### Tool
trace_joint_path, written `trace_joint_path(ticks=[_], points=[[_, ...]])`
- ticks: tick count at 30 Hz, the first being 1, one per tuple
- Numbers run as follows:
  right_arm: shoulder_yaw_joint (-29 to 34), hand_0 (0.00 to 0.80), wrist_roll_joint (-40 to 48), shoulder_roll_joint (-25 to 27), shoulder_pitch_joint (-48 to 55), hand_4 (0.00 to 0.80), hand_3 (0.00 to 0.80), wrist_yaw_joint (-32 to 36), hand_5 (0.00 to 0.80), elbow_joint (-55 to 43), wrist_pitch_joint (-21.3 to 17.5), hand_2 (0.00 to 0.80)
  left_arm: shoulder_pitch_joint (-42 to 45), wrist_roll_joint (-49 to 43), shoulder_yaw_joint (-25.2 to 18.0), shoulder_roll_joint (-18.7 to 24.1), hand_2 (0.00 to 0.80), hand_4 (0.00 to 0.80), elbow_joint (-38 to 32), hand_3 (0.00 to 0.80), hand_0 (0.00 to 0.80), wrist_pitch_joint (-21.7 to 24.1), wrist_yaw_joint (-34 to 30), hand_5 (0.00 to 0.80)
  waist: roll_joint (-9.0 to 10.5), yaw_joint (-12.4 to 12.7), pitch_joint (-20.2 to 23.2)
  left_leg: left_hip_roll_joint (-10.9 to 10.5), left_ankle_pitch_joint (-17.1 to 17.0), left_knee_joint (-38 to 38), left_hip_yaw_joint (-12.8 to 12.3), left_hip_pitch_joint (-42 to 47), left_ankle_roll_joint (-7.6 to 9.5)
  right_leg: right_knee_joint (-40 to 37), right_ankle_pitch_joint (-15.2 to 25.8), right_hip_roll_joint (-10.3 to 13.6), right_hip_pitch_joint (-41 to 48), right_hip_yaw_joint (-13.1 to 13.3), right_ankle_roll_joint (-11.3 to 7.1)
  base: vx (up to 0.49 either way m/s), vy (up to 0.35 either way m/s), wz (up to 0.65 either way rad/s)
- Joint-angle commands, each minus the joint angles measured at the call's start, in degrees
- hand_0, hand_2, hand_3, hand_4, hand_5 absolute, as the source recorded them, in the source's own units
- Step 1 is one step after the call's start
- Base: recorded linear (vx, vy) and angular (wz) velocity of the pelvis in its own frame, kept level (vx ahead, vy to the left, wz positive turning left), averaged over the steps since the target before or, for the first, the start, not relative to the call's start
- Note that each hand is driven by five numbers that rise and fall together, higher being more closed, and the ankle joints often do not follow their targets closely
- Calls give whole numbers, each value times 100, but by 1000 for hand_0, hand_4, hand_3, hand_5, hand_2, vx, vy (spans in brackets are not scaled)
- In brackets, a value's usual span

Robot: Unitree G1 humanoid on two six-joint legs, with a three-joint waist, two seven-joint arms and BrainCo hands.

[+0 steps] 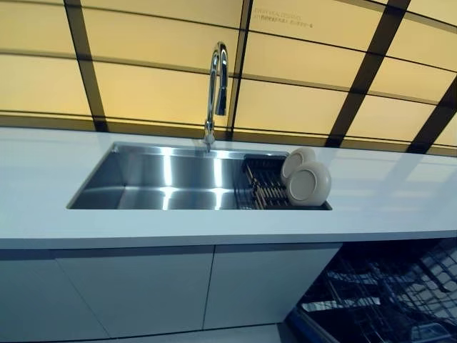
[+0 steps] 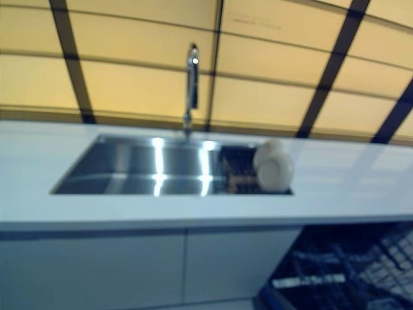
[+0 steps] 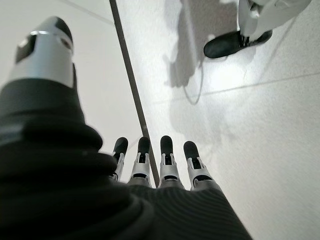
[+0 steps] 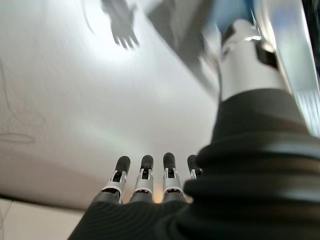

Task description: Take plates into dishwasher

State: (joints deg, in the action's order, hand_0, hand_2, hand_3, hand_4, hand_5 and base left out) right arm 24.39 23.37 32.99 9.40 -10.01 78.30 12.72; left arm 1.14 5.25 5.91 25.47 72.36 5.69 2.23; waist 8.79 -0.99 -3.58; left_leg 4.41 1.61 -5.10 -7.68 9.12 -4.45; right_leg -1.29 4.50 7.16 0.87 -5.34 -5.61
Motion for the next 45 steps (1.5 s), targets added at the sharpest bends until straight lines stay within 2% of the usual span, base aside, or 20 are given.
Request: trace_joint_path(ticks=[1,5,7,8,9,10,12,15,17,21,22,24,26,28,34,37,41,42,44,45], points=[[265,0,408,686,-249,0,0,-854,0,114,-428,0,-351,-12,-46,-101,0,0,151,0,0,89,18,0,-272,-112,-106,-161,-150,35,129,-304,389,481,870,400,-150,180,-628,-30,-14,-8],[753,0,685,1143,-367,0,0,-1515,0,-600,-1594,0,-327,135,88,-98,0,0,133,0,0,114,73,0,-297,-137,-112,-161,-136,23,158,-328,390,463,884,380,-166,237,-606,0,0,0],[816,0,713,1183,-490,0,0,-1670,0,-1252,-1974,0,-291,153,97,-112,0,0,70,0,0,71,89,0,-316,-137,-108,-162,-133,19,150,-339,386,447,857,378,-155,227,-595,0,0,0],[783,0,838,1128,-618,0,0,-1853,0,-2141,-2136,0,-238,178,87,-118,0,0,-6,0,0,17,92,0,-341,-145,-92,-169,-127,15,142,-342,388,417,815,372,-138,212,-577,-14,20,-3],[768,0,896,1086,-649,0,0,-1889,0,-2433,-2259,0,-213,184,78,-126,0,0,-35,0,0,0,99,0,-349,-151,-86,-171,-124,14,134,-341,388,408,803,371,-132,204,-573,-10,31,-8],[668,0,1173,942,-772,0,0,-1842,0,-3448,-2418,0,-133,194,47,-164,0,0,-108,0,0,-32,108,0,-372,-166,-48,-187,-112,11,120,-345,386,359,744,371,-102,182,-557,-1,22,-8],[603,0,1492,734,-869,0,0,-1593,0,-4130,-2705,0,-78,159,11,-203,0,0,-157,0,0,-62,96,0,-397,-179,-3,-210,-93,10,118,-342,386,321,693,375,-75,162,-544,2,14,-3],[465,0,2108,350,-1147,0,0,-748,0,-5070,-3083,0,-30,102,33,-303,0,0,-138,0,0,-41,86,0,-463,-167,95,-245,-65,10,125,-340,390,255,600,392,-25,120,-521,22,15,1],[355,0,2480,203,-1299,0,0,-413,0,-5515,-3035,0,-16,88,86,-345,0,0,-117,0,0,-6,96,0,-485,-154,130,-257,-51,10,138,-328,392,246,567,403,-3,94,-508,33,15,6],[-63,0,3980,-331,-1620,0,0,743,0,-6720,-2856,0,3,46,240,-466,0,0,-94,0,0,53,166,0,-518,-113,195,-282,-30,10,173,-301,401,257,500,441,41,-2,-481,24,0,4],[-172,0,4933,-607,-1715,0,0,1508,0,-7017,-2655,0,6,0,268,-483,0,0,-57,0,0,96,160,0,-529,-94,217,-291,-22,10,188,-298,403,263,487,461,44,-39,-479,28,-10,13],[-322,0,6114,-1060,-1831,0,0,2548,0,-7343,-2144,0,-10,-59,337,-509,0,0,39,0,0,152,160,0,-547,-67,247,-299,-12,10,202,-285,408,274,480,490,46,-89,-476,38,-12,15],[-421,0,7021,-1408,-1909,0,0,3222,0,-7575,-1599,0,-22,-112,383,-511,0,0,105,0,0,188,147,0,-550,-41,271,-306,-14,10,233,-280,412,271,463,503,61,-128,-478,34,-14,12],[-507,0,7404,-1714,-1986,0,0,3541,0,-7781,-1258,0,-15,-202,408,-533,0,0,201,0,0,269,133,0,-568,9,304,-305,-9,10,266,-276,412,235,441,510,92,-173,-476,38,-12,11],[-841,0,6642,-1878,-2019,0,0,3430,0,-8029,-1308,0,61,-371,414,-594,0,0,312,0,0,382,160,0,-583,97,356,-284,-38,10,324,-267,389,143,372,499,188,-260,-451,34,-5,12],[-953,0,5413,-1663,-1903,0,0,3239,0,-7928,-1638,0,88,-423,357,-587,0,0,330,0,0,380,162,0,-548,97,368,-283,-70,10,330,-278,372,149,356,483,205,-301,-448,19,-5,5],[-1048,0,2532,-999,-1704,0,0,1671,0,-7562,-2666,0,118,-384,304,-592,0,0,207,0,0,264,191,0,-507,38,343,-294,-105,10,315,-275,361,212,375,466,167,-266,-456,0,0,0],[-1030,0,1040,-724,-1638,0,0,612,0,-7384,-2810,0,129,-371,261,-612,0,0,160,0,0,228,213,0,-495,7,326,-291,-112,10,292,-273,360,241,397,468,150,-249,-460,0,0,0],[-1032,0,-428,-313,-1560,0,0,-455,0,-7325,-2749,0,153,-336,207,-668,0,0,94,0,0,208,273,0,-495,-35,284,-271,-115,10,250,-263,366,262,398,461,142,-206,-458,-4,0,-2],[-1033,0,-410,-216,-1538,0,0,-460,0,-7390,-2699,0,159,-329,186,-679,0,0,76,0,0,203,285,0,-492,-47,270,-264,-115,10,237,-260,368,264,397,459,141,-197,-457,-8,5,-7]])
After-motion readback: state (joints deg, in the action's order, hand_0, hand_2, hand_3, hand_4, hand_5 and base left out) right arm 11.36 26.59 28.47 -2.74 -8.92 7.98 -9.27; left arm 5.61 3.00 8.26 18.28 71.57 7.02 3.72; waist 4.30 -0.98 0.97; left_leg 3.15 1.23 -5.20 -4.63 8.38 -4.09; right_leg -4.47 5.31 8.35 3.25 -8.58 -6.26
